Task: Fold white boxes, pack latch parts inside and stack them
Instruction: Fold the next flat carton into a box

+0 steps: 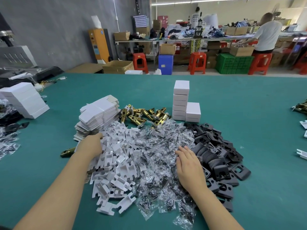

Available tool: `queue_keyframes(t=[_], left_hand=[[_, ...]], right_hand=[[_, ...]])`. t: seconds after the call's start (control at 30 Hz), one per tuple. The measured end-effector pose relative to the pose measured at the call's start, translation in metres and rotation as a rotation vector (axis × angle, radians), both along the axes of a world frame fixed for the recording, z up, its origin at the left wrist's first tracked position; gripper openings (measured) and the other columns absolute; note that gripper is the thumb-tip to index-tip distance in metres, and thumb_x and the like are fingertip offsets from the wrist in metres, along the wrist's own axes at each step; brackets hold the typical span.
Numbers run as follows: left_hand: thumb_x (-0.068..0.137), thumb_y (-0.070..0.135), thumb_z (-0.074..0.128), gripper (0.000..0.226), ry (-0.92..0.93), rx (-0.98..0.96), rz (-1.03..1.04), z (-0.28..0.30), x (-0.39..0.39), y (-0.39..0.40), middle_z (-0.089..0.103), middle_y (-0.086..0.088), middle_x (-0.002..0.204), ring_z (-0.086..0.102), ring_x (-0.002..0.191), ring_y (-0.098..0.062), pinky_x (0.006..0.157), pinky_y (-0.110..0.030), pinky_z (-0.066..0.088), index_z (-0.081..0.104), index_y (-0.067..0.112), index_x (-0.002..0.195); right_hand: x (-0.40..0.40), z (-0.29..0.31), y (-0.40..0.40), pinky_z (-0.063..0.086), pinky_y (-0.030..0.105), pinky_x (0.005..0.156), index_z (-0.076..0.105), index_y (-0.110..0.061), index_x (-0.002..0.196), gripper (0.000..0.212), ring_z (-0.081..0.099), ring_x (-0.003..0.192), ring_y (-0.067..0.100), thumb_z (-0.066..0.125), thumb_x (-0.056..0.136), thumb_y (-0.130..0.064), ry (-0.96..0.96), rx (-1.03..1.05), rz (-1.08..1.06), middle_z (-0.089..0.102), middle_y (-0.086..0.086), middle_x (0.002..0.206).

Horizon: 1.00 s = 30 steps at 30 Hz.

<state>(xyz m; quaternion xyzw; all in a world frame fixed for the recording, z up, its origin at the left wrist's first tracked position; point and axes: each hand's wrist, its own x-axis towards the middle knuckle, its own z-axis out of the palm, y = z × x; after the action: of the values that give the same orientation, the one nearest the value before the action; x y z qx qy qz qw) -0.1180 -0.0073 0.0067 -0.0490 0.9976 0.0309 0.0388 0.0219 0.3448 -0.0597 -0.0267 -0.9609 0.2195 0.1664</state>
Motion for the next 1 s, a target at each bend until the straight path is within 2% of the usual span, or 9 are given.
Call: queue_keyframes(t=[0.13,0.27,0.43,0.53,0.6,0.73,0.83,0.93,1.0], left_hand=[[0.089,-0.004,0.043,0.060,0.040,0.029,-0.003,0.005,0.000,0.002,0.069,-0.006,0.111,0.063,0.089,-0.025,0.077,-0.039,0.059,0.055,0.028,0.139],[0.089,-0.004,0.041,0.063,0.110,0.031,-0.026,0.012,0.002,0.007,0.067,-0.008,0.129,0.064,0.103,-0.029,0.080,-0.039,0.057,0.054,0.028,0.142],[0.092,0.001,0.045,0.060,0.167,0.003,-0.056,0.021,0.007,0.024,0.070,-0.008,0.123,0.066,0.102,-0.029,0.073,-0.035,0.054,0.050,0.029,0.145],[0.087,-0.007,0.041,0.072,0.199,-0.021,-0.065,0.029,0.011,0.037,0.073,-0.007,0.107,0.066,0.085,-0.027,0.061,-0.032,0.053,0.047,0.032,0.147],[0.084,-0.011,0.041,0.076,0.288,-0.019,-0.076,0.038,0.016,0.048,0.068,-0.004,0.083,0.063,0.070,-0.026,0.052,-0.031,0.047,0.048,0.032,0.146],[0.084,-0.014,0.054,0.073,0.714,0.047,-0.272,0.069,0.035,0.079,0.035,0.005,0.049,0.033,0.041,-0.016,0.038,-0.023,0.027,0.055,0.023,0.147],[0.089,-0.012,0.059,0.064,0.952,0.215,-0.488,0.084,0.052,0.109,0.053,-0.001,0.055,0.037,0.040,-0.016,0.035,-0.028,0.036,0.056,0.019,0.145],[0.093,-0.009,0.057,0.048,0.989,0.566,-0.546,0.090,0.063,0.148,0.066,0.001,0.074,0.040,0.050,-0.001,0.051,-0.010,0.034,0.062,0.009,0.138],[0.096,-0.007,0.056,0.043,0.971,0.753,-0.500,0.089,0.070,0.171,0.065,0.001,0.078,0.048,0.054,-0.004,0.055,-0.012,0.041,0.064,0.010,0.136]], right_hand=[[-0.001,-0.001,0.001,0.000,0.022,0.122,0.053,-0.019,0.148,0.044,0.029,0.152,0.014,0.036,0.110,-0.031,-0.003,0.000,0.001,0.045,-0.002,0.158],[-0.002,-0.001,0.001,-0.001,0.022,0.122,0.052,-0.019,0.149,0.044,0.028,0.152,0.013,0.035,0.110,-0.033,-0.006,-0.003,0.004,0.044,-0.002,0.159],[-0.001,0.000,0.001,-0.001,0.021,0.121,0.053,-0.018,0.148,0.045,0.029,0.152,0.014,0.035,0.110,-0.033,-0.003,-0.012,0.007,0.045,-0.002,0.158],[-0.001,0.000,0.001,-0.001,0.021,0.121,0.053,-0.018,0.148,0.045,0.029,0.152,0.013,0.035,0.110,-0.034,-0.006,-0.023,0.006,0.045,-0.002,0.158],[-0.001,0.001,0.001,-0.002,0.020,0.120,0.052,-0.019,0.149,0.045,0.028,0.152,0.013,0.034,0.110,-0.034,-0.015,-0.023,0.007,0.044,-0.002,0.159],[-0.003,0.005,0.003,-0.001,0.024,0.123,0.048,-0.021,0.152,0.049,0.022,0.154,0.012,0.031,0.110,-0.041,-0.088,-0.043,0.037,0.039,-0.004,0.162],[-0.005,0.015,0.005,0.006,0.028,0.122,0.037,-0.021,0.156,0.054,0.021,0.154,0.014,0.032,0.109,-0.046,-0.153,-0.101,0.077,0.037,-0.003,0.162],[-0.011,0.032,0.009,0.020,0.028,0.119,0.035,-0.021,0.156,0.054,0.033,0.147,0.013,0.037,0.108,-0.046,-0.209,-0.152,0.118,0.039,-0.003,0.159],[-0.017,0.049,0.014,0.032,0.028,0.113,0.045,-0.021,0.150,0.046,0.044,0.136,0.008,0.040,0.108,-0.042,-0.155,-0.203,0.106,0.048,-0.004,0.152]])
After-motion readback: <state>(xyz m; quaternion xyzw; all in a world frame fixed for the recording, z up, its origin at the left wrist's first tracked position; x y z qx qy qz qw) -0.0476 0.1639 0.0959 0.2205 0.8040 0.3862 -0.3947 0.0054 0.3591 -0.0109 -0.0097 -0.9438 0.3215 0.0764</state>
